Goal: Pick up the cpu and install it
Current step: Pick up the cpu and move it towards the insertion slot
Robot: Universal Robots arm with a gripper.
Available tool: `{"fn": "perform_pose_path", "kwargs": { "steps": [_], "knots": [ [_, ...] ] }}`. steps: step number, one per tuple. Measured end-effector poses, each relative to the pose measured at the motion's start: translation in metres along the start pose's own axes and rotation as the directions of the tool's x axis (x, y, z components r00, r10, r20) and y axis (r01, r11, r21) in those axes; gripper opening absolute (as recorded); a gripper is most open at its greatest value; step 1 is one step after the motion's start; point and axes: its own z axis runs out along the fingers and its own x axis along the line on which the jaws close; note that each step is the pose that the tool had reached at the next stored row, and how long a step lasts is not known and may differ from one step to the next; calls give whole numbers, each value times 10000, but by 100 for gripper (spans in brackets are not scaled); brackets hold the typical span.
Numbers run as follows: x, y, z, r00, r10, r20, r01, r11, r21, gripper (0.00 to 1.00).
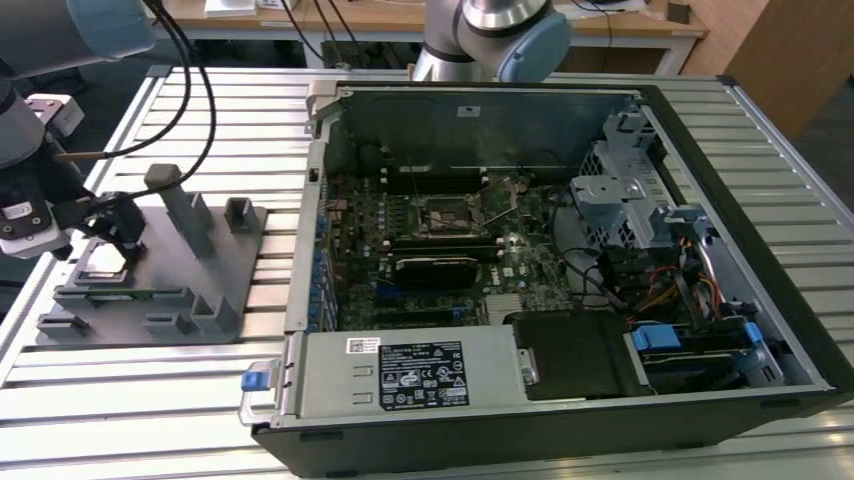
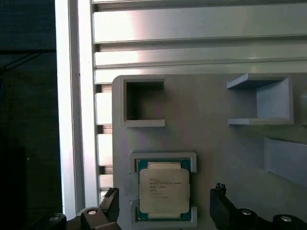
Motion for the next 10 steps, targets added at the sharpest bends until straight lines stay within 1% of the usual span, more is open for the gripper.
{"fn": "perform_pose_path", "kwargs": {
  "steps": [3, 4, 10],
  "knots": [
    [-1, -1, 43, 10000, 2, 1, -2, 10000, -1, 82],
    [-1, 0, 53, 10000, 3, 2, -3, 10000, -1, 75],
    [7, 11, 82, 10000, -43, 1, 43, 10000, 0, 75]
  ]
}}
